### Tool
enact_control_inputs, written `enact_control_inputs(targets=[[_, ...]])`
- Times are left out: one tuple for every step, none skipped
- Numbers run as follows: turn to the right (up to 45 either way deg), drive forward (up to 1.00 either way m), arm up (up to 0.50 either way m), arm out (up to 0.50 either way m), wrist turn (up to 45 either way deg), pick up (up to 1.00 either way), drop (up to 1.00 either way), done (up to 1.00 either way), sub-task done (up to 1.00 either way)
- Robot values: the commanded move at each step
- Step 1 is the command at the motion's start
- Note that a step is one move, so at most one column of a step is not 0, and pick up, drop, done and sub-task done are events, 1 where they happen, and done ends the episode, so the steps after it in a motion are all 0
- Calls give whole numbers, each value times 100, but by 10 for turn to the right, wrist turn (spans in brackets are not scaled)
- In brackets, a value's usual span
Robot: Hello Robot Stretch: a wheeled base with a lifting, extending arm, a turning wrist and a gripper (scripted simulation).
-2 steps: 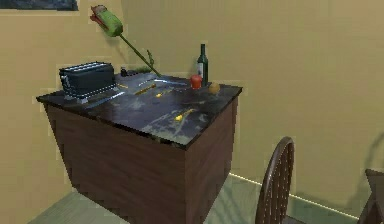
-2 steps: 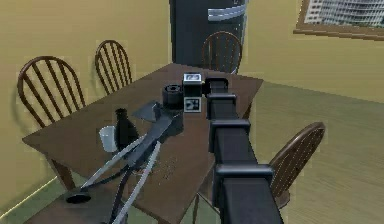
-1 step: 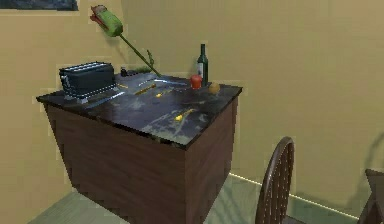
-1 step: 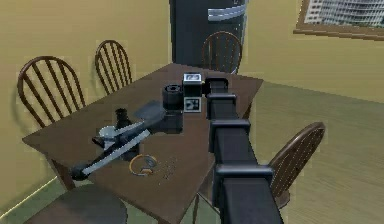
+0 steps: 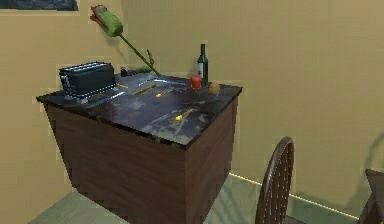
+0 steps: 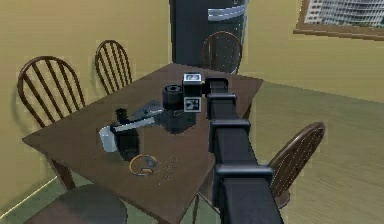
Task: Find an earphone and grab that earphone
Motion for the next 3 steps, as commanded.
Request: enact_control_inputs(targets=[[0,0,0,0,150,0,0,0,0],[0,0,-30,0,0,0,0,0,0],[0,0,0,0,0,100,0,0,0]])
